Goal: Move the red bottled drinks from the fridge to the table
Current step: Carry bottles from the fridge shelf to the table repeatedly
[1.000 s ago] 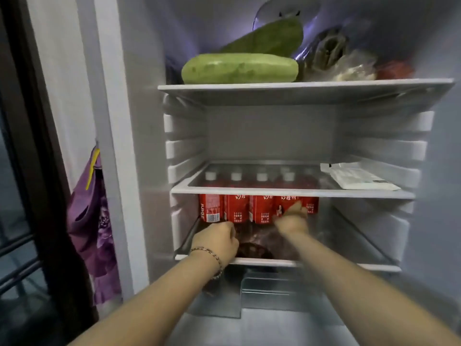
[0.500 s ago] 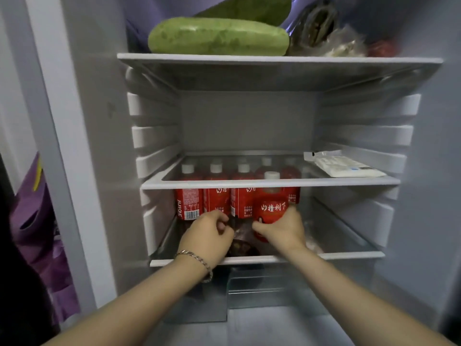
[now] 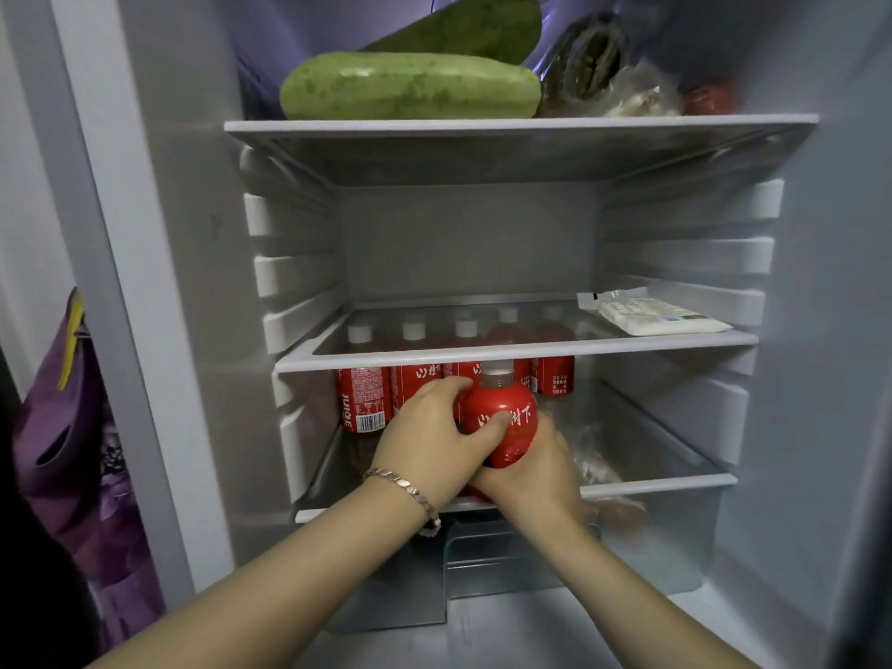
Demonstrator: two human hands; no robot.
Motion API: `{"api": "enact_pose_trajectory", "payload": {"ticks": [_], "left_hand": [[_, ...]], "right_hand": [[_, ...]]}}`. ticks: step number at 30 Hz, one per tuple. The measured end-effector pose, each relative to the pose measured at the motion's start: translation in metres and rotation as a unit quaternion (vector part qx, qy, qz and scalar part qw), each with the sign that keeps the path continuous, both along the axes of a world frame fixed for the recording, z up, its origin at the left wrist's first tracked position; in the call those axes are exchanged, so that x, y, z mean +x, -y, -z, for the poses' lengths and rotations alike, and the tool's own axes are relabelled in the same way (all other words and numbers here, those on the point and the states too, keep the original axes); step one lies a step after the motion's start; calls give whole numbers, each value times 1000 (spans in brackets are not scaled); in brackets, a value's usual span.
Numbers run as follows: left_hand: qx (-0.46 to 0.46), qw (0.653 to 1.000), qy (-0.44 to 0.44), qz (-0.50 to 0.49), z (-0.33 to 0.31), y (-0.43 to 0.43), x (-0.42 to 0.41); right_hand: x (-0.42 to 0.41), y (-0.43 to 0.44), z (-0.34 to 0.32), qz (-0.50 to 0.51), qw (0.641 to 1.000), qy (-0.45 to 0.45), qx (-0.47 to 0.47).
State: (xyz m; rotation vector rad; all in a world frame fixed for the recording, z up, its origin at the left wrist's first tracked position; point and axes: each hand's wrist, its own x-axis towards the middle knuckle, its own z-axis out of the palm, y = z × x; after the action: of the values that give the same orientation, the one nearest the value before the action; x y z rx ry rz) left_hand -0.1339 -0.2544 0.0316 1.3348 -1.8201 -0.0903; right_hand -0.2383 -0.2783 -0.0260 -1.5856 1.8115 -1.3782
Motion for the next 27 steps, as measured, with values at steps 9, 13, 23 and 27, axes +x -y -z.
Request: {"api": "enact_pose_trajectory", "payload": {"ticks": [9, 13, 23, 27], "left_hand": [[38, 984, -172, -13, -20, 21, -21], [34, 985, -170, -22, -24, 21, -20], [87, 988, -123, 34, -32, 4, -10], [3, 995, 97, 5, -31, -23, 2]], "right_hand": [[-14, 1, -8, -60, 998, 8, 34], [-15, -5, -5, -72, 997, 38, 13], [-12, -31, 17, -36, 995, 9, -97], [-4, -37, 13, -72, 981, -128, -130]]}}
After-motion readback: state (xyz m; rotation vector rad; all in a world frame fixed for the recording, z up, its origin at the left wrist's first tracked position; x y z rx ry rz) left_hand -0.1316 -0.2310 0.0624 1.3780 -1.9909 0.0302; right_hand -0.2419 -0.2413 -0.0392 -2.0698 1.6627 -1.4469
